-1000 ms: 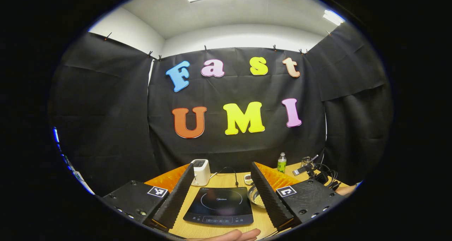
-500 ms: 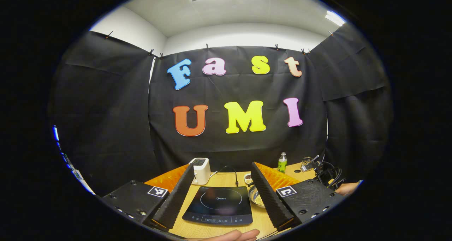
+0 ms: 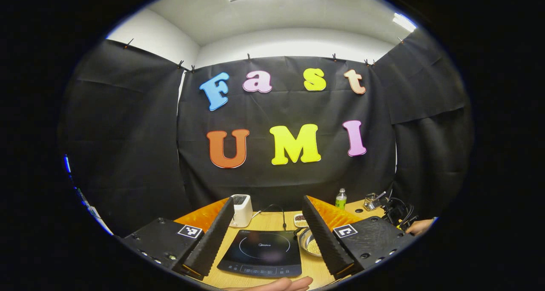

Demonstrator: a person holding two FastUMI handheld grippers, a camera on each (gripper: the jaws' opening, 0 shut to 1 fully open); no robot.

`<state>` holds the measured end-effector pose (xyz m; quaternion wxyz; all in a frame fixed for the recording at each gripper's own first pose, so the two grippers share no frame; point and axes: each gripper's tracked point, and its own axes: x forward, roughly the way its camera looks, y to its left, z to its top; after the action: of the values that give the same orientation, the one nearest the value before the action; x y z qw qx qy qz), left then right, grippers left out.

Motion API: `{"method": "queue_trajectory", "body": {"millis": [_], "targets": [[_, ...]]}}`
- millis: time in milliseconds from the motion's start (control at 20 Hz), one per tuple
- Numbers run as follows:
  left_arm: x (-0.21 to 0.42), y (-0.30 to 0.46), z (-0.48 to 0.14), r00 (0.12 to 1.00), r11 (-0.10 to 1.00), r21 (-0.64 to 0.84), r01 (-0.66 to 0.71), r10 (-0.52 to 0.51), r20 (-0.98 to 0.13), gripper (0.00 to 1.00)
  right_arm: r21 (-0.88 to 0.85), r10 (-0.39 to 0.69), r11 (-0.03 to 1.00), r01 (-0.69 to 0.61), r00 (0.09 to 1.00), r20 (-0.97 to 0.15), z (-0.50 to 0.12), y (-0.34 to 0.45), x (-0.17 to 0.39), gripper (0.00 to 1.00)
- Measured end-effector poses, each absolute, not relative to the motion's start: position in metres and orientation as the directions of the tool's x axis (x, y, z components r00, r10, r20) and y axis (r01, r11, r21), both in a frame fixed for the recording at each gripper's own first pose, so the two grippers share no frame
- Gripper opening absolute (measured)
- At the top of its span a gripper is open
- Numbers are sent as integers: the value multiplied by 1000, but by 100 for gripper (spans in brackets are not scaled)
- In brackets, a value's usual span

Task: First push the handle of the pot to place it horizontally, then grasp the pot with both hands and set it on the induction cooktop.

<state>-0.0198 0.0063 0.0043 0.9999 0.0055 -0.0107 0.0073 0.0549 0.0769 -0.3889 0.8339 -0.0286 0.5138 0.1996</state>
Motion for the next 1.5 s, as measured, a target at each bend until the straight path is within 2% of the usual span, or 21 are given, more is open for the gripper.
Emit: {"method": "queue_trajectory", "body": {"millis": [100, 200, 250, 300, 350, 400, 500, 550, 600, 1000, 1300, 1350, 1450, 1500], "targets": [[-13, 3, 5, 999, 1000, 14, -21, 21, 29, 96, 157, 301, 917, -366, 379, -875, -390, 72, 61, 1], [-11, 5, -1, 999, 998, 16, -53, 53, 11, 96, 136, 287, 916, -378, 377, -881, -391, 65, 69, 4], [-11, 2, 2, 998, 998, 7, -58, 58, 18, 95, 125, 281, 914, -386, 380, -881, -391, 61, 73, 0], [-11, -7, 6, 999, 999, -4, -41, 41, 29, 95, 119, 280, 911, -394, 381, -881, -391, 59, 76, 1], [-11, -14, 9, 999, 1000, -14, -22, 22, 39, 100, 120, 283, 909, -400, 380, -881, -391, 57, 79, 0], [-9, -19, 10, 999, 1000, -18, -14, 15, 43, 95, 122, 286, 907, -403, 377, -881, -391, 55, 83, 4], [-4, -20, 5, 999, 1000, -3, -19, 19, 40, 95, 127, 294, 905, -406, 380, -877, -391, 52, 91, 4], [0, -20, 5, 999, 1000, 10, -30, 29, 42, 96, 125, 291, 905, -406, 380, -878, -392, 49, 94, 1], [4, -21, 2, 998, 999, 22, -38, 37, 41, 96, 120, 287, 907, -403, 385, -877, -391, 46, 99, 4], [37, -24, -33, 999, 999, -6, -47, 47, -28, 96, 125, 287, 915, -383, 401, -870, -393, 30, 126, 4], [62, -45, -70, 993, 1000, -1, 1, -1, -119, 96, 112, 276, 923, -369, 428, -861, -394, 21, 145, 4], [67, -49, -77, 991, 1000, -2, 11, -12, -130, 96, 111, 274, 924, -365, 434, -858, -394, 20, 147, 0], [78, -53, -92, 987, 1000, -10, 21, -23, -158, 96, 110, 275, 927, -360, 448, -851, -394, 18, 150, 4], [84, -54, -103, 983, 1000, -16, 18, -21, -182, 96, 110, 272, 932, -347, 464, -843, -393, 17, 152, 1]]}}
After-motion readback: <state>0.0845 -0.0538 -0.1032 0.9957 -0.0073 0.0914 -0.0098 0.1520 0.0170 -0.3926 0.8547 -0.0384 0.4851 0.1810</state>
